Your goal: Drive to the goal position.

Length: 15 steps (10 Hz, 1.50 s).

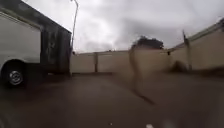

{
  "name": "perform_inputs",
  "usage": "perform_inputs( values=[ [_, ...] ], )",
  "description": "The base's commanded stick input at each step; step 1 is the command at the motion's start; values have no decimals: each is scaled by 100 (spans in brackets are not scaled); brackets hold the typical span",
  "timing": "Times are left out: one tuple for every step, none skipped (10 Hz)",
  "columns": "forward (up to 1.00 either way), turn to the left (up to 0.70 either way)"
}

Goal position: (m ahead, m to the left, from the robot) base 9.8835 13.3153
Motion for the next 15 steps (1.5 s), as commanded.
perform_inputs(
  values=[
    [50, 2],
    [50, 2],
    [50, 2],
    [50, 2],
    [50, 2],
    [50, 2],
    [50, 2],
    [50, 2],
    [50, 2],
    [50, 2],
    [50, 2],
    [50, 2],
    [50, 2],
    [50, 2],
    [50, 2]
  ],
)
